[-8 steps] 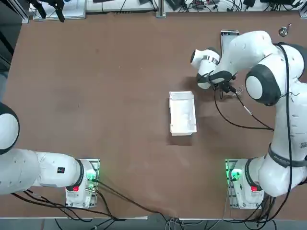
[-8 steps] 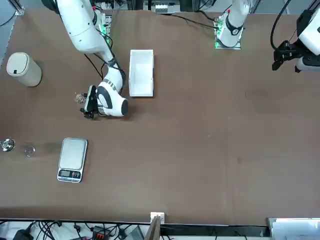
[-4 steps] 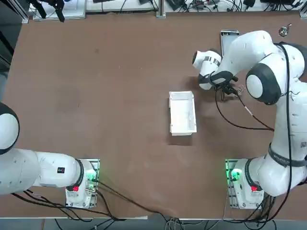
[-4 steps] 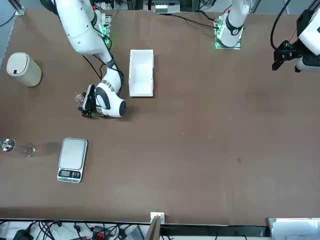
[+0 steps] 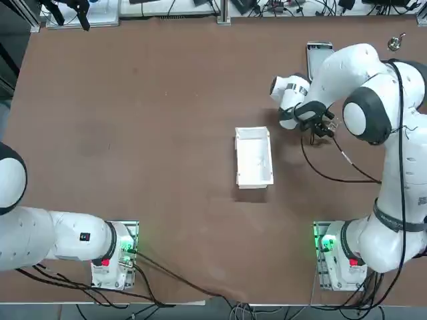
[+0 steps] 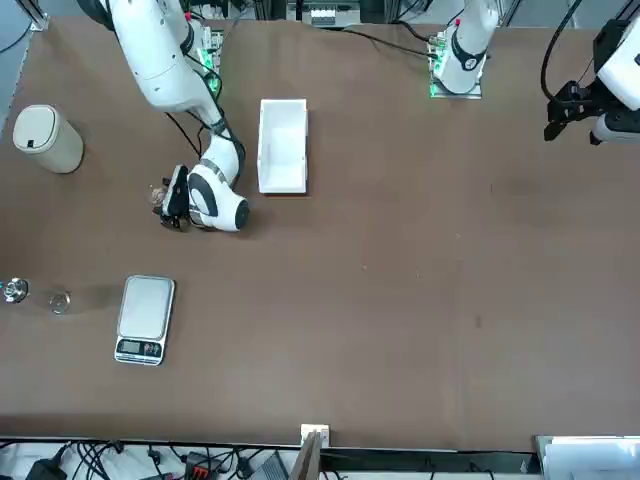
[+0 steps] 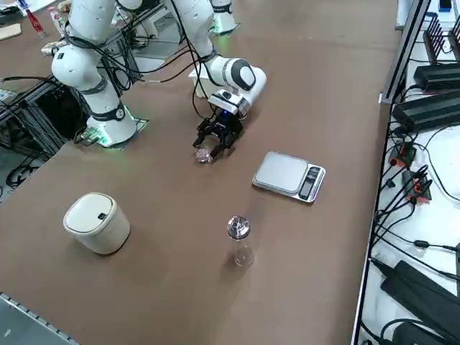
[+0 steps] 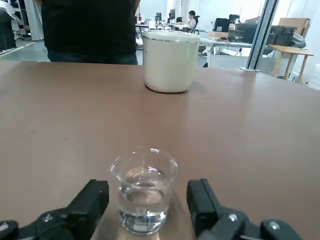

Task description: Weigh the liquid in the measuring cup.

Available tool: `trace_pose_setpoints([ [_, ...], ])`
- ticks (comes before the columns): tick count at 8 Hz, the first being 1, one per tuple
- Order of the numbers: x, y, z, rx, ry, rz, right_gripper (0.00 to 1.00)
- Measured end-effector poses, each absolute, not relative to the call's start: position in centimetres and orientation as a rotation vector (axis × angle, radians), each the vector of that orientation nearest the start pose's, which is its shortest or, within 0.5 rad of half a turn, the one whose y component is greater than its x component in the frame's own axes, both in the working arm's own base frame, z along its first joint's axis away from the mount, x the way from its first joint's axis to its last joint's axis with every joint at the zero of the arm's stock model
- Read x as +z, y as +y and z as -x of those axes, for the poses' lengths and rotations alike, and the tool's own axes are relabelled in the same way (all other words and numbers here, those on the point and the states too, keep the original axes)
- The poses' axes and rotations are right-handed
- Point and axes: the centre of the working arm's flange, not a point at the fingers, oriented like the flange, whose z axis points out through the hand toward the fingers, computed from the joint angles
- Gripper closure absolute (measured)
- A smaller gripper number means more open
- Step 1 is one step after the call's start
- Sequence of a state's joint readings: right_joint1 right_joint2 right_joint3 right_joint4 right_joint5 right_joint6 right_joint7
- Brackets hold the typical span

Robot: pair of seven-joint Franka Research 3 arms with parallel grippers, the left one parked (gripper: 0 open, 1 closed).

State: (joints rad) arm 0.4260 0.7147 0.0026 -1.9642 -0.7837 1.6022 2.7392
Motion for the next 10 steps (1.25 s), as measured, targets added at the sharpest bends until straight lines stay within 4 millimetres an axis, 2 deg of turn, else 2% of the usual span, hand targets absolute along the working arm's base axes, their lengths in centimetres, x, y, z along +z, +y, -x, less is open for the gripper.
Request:
trace_pose_setpoints([
  [4, 9.2, 12.6, -47.3, 0.787, -1.586, -1.234, 0.07],
  [6, 9.2, 12.6, -47.3, 0.788, -1.589, -1.233, 0.21],
  [7, 9.2, 12.6, -47.4, 0.791, -1.59, -1.232, 0.39],
  [9, 9.6, 12.7, -47.8, 0.817, -1.587, -1.247, 0.39],
  [10, 10.7, 13.0, -48.8, 0.859, -1.577, -1.278, 0.39],
])
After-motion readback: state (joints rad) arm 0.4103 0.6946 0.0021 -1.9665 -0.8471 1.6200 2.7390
